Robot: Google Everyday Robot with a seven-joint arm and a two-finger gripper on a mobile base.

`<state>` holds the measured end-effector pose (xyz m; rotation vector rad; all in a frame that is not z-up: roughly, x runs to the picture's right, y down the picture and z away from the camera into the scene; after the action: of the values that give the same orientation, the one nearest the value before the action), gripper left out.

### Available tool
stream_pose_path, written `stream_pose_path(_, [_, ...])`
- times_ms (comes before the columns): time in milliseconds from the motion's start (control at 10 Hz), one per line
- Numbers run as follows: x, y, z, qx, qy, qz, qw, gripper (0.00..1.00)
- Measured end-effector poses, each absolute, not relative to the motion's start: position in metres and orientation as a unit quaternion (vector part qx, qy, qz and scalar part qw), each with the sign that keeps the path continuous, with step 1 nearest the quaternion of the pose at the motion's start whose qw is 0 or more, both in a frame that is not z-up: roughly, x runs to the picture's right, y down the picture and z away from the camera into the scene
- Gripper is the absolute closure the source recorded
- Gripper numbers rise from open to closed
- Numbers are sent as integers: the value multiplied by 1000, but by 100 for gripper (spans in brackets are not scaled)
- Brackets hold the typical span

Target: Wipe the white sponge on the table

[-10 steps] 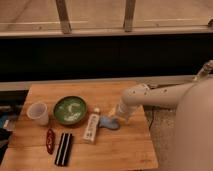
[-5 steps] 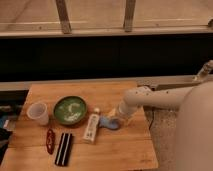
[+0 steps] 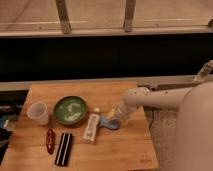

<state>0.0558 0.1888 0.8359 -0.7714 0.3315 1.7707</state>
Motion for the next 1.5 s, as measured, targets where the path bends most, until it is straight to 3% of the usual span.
stream_pose_path(400, [53, 194, 838, -335, 142, 747, 556, 98])
stream_pose_path(1000, [66, 182, 827, -312, 156, 751, 561, 100])
stream_pose_path(1500, [152, 180, 819, -255, 222, 782, 524, 100])
